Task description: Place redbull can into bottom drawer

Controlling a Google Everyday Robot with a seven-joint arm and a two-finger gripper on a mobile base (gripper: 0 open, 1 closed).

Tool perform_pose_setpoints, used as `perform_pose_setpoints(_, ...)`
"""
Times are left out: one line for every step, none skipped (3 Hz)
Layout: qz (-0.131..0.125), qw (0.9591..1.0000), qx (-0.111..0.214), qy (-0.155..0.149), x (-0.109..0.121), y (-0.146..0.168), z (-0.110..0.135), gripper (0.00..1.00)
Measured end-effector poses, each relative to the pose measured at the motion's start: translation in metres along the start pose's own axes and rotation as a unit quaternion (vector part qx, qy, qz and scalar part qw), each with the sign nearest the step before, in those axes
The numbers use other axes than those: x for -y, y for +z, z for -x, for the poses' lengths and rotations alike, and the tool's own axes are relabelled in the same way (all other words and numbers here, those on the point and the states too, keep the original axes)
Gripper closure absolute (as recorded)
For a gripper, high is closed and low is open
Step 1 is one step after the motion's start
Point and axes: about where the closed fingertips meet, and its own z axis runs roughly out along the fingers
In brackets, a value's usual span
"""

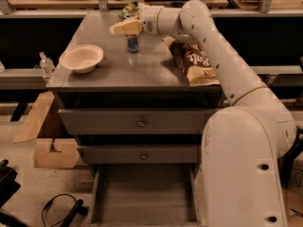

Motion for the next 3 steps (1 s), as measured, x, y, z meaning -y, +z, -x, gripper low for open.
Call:
perform_pose_setpoints(-0.003,1.0,0.001,0.005,0.0051,0.0082,-0.0094,0.24)
perform_pose_setpoints(-0.01,0.9999,-0.004,0.006,0.0093,0.0125,-0.0152,0.47)
perform_pose_setpoints(-0.007,0.9999,-0.004,0.007,0.0069,0.0155,-0.0157,0.7)
